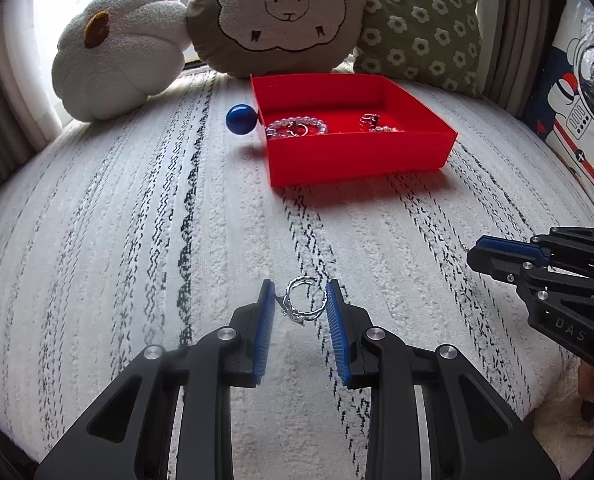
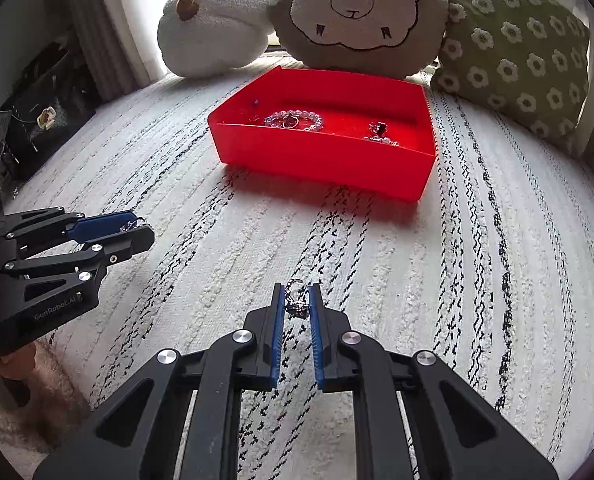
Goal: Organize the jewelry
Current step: 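Lift both rings and carry them over the red tray, then lower both rings into the tray and open both tools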
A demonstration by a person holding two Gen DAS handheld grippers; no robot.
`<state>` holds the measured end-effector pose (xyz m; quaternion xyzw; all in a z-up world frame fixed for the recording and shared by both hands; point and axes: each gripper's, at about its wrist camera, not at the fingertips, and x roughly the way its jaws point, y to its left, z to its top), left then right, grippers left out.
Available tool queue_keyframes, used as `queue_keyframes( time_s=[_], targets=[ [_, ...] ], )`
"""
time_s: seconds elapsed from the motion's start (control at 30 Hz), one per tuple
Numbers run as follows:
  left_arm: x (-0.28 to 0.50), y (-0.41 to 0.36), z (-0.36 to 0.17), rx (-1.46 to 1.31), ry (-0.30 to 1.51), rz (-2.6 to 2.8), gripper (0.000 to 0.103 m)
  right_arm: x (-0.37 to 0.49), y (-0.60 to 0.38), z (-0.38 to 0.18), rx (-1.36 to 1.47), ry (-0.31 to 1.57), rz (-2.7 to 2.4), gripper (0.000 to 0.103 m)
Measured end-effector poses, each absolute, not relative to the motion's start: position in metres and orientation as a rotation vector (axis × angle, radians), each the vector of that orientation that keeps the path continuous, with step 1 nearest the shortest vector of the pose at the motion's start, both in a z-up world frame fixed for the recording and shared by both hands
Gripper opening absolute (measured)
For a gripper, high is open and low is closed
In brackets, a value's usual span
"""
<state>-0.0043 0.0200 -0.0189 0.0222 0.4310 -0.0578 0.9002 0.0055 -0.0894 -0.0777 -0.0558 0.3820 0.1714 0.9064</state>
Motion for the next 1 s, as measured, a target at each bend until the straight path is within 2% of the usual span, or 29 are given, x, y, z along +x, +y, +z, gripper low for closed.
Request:
queue_keyframes(
  time_s=[0.27, 0.5, 0.73, 1.0],
  targets=[
    [0.025, 0.000, 0.026, 0.099, 0.886, -0.189, 0.025, 0.037, -0.099, -0.024, -0.097, 0.773, 0.382, 0.012],
    [0.107, -0.009, 0.062, 0.120, 0.911, -0.232, 0.025, 0.116, -0.109, 0.012, -0.040, 0.838, 0.358, 0.012],
    [0.194, -0.010, 0.040, 0.105, 1.022, -0.192, 0.025, 0.197, -0.097, -0.009, -0.082, 0.977, 0.328, 0.012],
    [0.235, 0.001, 0.003, 0.073, 1.107, -0.165, 0.025, 0.222, -0.084, -0.044, -0.136, 1.074, 0.313, 0.012]
  ],
)
